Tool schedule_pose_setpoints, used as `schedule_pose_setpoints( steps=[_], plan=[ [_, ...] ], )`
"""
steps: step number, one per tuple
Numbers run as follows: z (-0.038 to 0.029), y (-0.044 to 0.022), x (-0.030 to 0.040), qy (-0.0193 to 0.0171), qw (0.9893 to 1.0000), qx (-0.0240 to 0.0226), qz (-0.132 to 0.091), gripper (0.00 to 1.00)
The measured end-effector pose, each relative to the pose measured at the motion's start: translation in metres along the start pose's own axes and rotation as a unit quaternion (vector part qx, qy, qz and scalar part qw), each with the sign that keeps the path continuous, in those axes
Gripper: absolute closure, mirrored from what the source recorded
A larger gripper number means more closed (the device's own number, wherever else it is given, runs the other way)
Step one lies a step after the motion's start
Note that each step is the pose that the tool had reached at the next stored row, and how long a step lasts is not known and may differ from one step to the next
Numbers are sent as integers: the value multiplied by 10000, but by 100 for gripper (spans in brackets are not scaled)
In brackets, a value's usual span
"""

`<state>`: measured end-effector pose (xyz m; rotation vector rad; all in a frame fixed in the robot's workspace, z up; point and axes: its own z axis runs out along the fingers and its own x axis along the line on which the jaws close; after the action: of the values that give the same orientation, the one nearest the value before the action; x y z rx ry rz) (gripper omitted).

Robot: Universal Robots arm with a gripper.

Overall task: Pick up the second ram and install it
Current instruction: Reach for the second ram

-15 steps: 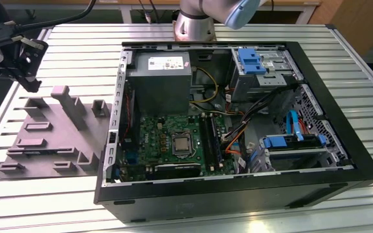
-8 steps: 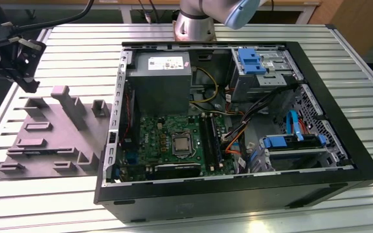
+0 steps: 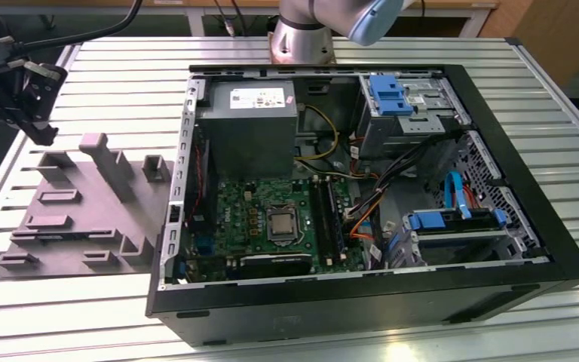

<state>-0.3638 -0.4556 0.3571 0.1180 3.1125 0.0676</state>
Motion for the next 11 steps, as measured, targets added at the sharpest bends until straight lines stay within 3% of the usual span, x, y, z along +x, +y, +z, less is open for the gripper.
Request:
schedule_pose_setpoints(
  steps=[11],
  plan=[
    [18, -10, 56, 0, 10000, 0, 0, 89]
  ],
)
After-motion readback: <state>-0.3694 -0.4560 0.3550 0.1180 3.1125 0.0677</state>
